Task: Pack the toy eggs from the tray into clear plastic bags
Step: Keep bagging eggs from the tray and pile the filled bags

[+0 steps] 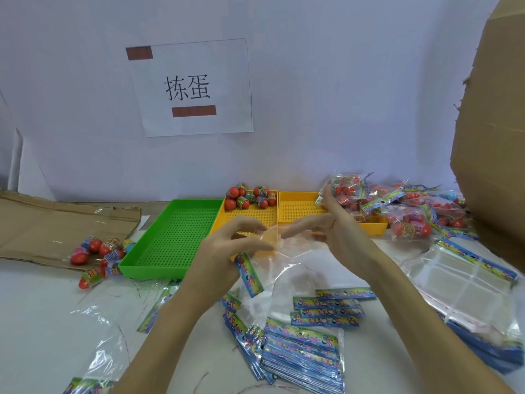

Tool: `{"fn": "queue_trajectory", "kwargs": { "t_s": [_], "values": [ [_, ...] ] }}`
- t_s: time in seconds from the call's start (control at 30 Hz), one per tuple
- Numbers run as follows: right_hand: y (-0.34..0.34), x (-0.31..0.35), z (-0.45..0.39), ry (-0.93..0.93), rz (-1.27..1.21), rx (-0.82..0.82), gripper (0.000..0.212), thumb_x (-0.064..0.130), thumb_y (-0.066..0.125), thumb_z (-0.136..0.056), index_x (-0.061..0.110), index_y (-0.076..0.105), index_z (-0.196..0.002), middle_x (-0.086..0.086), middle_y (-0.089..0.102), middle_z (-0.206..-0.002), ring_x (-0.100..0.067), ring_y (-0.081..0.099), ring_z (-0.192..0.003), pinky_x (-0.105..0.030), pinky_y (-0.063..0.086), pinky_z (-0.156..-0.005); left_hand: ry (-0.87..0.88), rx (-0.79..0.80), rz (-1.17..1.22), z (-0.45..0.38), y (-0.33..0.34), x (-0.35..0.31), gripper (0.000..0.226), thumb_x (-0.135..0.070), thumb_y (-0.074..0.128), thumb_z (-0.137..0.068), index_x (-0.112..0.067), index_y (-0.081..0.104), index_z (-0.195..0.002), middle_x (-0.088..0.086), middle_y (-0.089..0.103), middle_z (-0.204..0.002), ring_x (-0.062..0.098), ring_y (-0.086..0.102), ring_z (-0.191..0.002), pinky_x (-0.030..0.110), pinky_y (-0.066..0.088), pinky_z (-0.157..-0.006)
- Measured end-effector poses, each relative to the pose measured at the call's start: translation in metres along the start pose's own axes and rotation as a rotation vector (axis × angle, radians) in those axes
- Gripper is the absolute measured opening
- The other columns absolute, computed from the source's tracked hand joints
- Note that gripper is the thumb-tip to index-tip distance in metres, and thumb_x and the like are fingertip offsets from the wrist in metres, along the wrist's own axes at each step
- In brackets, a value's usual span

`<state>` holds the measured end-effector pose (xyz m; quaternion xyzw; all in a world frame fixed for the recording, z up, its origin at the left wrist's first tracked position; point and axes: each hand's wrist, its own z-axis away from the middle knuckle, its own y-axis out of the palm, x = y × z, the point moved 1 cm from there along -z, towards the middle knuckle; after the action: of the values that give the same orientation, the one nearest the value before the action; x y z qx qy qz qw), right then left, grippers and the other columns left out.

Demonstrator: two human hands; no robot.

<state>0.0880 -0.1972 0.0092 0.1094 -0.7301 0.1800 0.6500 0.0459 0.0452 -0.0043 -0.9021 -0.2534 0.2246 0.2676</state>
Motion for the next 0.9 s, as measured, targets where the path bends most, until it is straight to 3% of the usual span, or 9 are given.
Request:
{"fn": "queue_trajectory", "kwargs": {
  "t_s": [0.17, 0.27, 0.33, 0.43, 0.5, 0.57, 0.67, 0.77, 0.9],
  "values": [
    [0.003, 0.001, 0.000, -0.056, 0.277, -0.194, 0.025, 0.053, 0.077, -0.083, 0.031, 0.085, -0.092, 0.014, 0.075, -0.105, -0.007, 0.064, -0.108, -0.039, 0.051, -0.096, 0.001, 0.052, -0.074, 0.000, 0.006, 0.003, 0.068, 0.034, 0.059, -0.076, -0.011, 0.077, -0.124, 0.012, 0.055, -0.145, 0.026, 0.055, -0.136, 0.042, 0.052, -0.108],
    [0.004, -0.001, -0.002, -0.127, 0.435, -0.369, 0.010, 0.034, 0.085, -0.083, 0.029, 0.085, -0.092, 0.012, 0.066, -0.109, -0.003, 0.059, -0.106, -0.028, 0.045, -0.086, -0.035, 0.173, -0.043, 0.000, 0.005, 0.000, 0.077, 0.031, 0.047, -0.076, -0.014, 0.072, -0.133, 0.011, 0.040, -0.161, 0.026, 0.035, -0.154, 0.048, 0.039, -0.120],
    [0.005, 0.000, -0.003, -0.210, 0.588, -0.435, 0.009, 0.027, 0.083, -0.086, 0.025, 0.084, -0.095, 0.007, 0.060, -0.109, -0.010, 0.056, -0.104, -0.024, 0.043, -0.086, -0.160, 0.162, 0.097, 0.000, 0.002, -0.002, 0.071, 0.017, 0.050, -0.077, -0.023, 0.074, -0.129, -0.002, 0.036, -0.165, 0.016, 0.030, -0.156, 0.042, 0.033, -0.121],
    [0.008, 0.002, -0.002, -0.307, 0.645, -0.384, 0.009, 0.023, 0.082, -0.086, 0.023, 0.084, -0.095, 0.005, 0.059, -0.105, -0.008, 0.056, -0.100, -0.016, 0.042, -0.085, -0.376, 0.050, 0.292, -0.002, -0.003, -0.004, 0.052, -0.019, 0.063, -0.088, -0.035, 0.063, -0.137, -0.018, 0.044, -0.156, 0.001, 0.040, -0.146, 0.028, 0.035, -0.116],
    [0.016, 0.003, -0.001, -0.365, 0.654, -0.281, 0.008, 0.021, 0.082, -0.086, 0.024, 0.084, -0.093, 0.006, 0.061, -0.105, -0.003, 0.057, -0.100, -0.012, 0.041, -0.085, -0.470, 0.050, 0.257, -0.002, -0.002, -0.004, 0.064, -0.047, 0.078, -0.090, -0.036, 0.051, -0.146, -0.019, 0.056, -0.144, -0.002, 0.052, -0.132, 0.021, 0.042, -0.108],
    [0.025, 0.004, 0.000, -0.408, 0.656, -0.198, 0.007, 0.020, 0.080, -0.088, 0.023, 0.084, -0.093, 0.007, 0.063, -0.107, -0.002, 0.058, -0.103, -0.013, 0.042, -0.087, -0.532, 0.083, 0.248, 0.000, 0.002, -0.002, 0.075, -0.040, 0.090, -0.079, -0.032, 0.053, -0.144, -0.014, 0.071, -0.120, 0.002, 0.067, -0.109, 0.019, 0.050, -0.095],
    [0.033, 0.005, 0.000, -0.437, 0.656, -0.229, 0.010, 0.023, 0.080, -0.089, 0.024, 0.083, -0.098, 0.008, 0.062, -0.119, -0.006, 0.057, -0.112, -0.021, 0.045, -0.094, -0.634, 0.046, 0.371, 0.002, 0.007, 0.002, 0.043, -0.016, 0.089, -0.082, -0.023, 0.070, -0.120, 0.000, 0.079, -0.082, 0.016, 0.077, -0.075, 0.026, 0.059, -0.075],
    [0.036, 0.006, 0.002, -0.522, 0.786, -0.370, 0.016, 0.026, 0.083, -0.086, 0.022, 0.082, -0.101, 0.003, 0.057, -0.130, -0.018, 0.053, -0.116, -0.032, 0.046, -0.097, -0.690, 0.040, 0.435, 0.004, 0.006, 0.007, 0.020, -0.011, 0.083, -0.088, -0.017, 0.074, -0.105, 0.002, 0.080, -0.078, 0.023, 0.078, -0.067, 0.029, 0.062, -0.067],
    [0.045, 0.007, 0.003, -0.565, 0.783, -0.346, 0.033, 0.050, 0.070, -0.087, 0.020, 0.083, -0.090, 0.003, 0.062, -0.108, -0.016, 0.056, -0.104, -0.046, 0.046, -0.093, -0.669, 0.080, 0.431, 0.005, 0.006, 0.006, 0.014, -0.013, 0.080, -0.092, -0.017, 0.075, -0.104, 0.000, 0.081, -0.081, 0.022, 0.078, -0.067, 0.029, 0.062, -0.063]
  ]
}}
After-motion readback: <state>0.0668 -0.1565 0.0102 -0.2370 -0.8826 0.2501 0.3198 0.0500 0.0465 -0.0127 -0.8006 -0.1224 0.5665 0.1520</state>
